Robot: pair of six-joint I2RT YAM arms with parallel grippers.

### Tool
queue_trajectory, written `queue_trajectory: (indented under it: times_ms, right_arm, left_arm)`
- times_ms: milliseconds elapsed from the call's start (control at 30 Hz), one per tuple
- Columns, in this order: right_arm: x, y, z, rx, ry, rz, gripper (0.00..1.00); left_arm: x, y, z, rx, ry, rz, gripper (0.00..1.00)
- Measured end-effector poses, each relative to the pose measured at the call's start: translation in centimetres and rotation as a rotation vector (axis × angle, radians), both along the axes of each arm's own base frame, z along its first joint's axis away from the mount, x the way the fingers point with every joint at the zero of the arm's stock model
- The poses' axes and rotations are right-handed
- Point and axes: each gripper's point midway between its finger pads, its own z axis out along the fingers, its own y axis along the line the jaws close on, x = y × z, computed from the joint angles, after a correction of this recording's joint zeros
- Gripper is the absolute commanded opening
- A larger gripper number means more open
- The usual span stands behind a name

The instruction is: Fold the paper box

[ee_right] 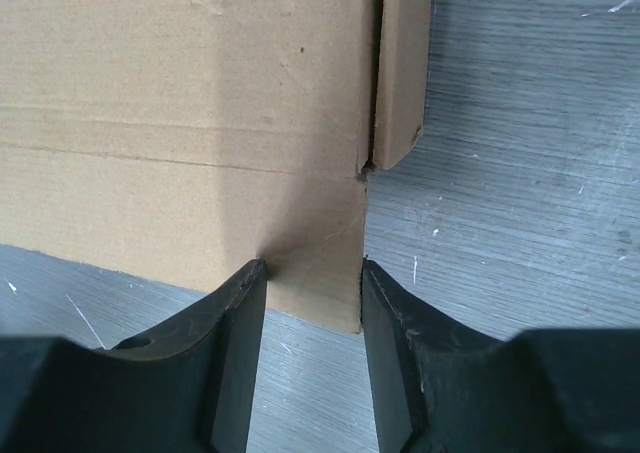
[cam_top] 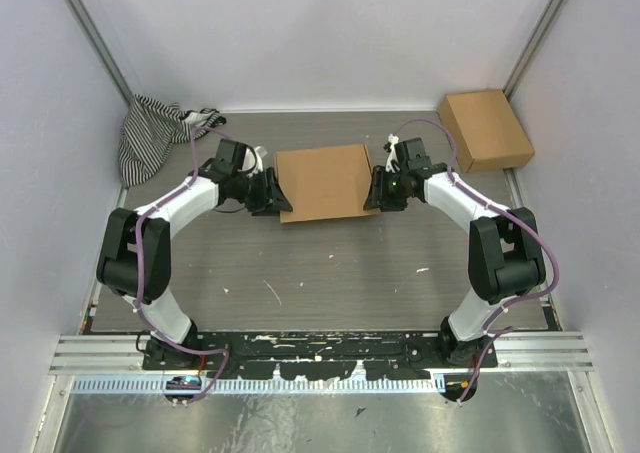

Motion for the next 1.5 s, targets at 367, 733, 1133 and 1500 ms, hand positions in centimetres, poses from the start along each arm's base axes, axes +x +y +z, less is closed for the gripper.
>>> queue_trajectory:
  times_ms: [367,733,1133,1500]
  right_arm:
    - [0.5,-0.9,-0.2,-0.057,-0.023,-0.011,0.46]
    - [1.0,-1.0,-0.2,-0.064,-0.051,-0.021,0.45]
    - [1.3,-0.9,-0.6,-0.13,-0.086,-0.026,0.44]
    - [1.2,-1.1,-1.1,-0.177,-0.16,-0.037,0.44]
  left_arm:
    - [0.1,-0.3,-0.8,-0.013,0.013,-0.01,0.51]
    - [0.2,-0.5,-1.3,-0.017,0.019,-0.011,0.5]
    - [0.2,-0.5,-1.2,-0.019,0.02,-0.011,0.5]
    - [0.1,-0.6,-1.2,-0.019,0.02,-0.014,0.5]
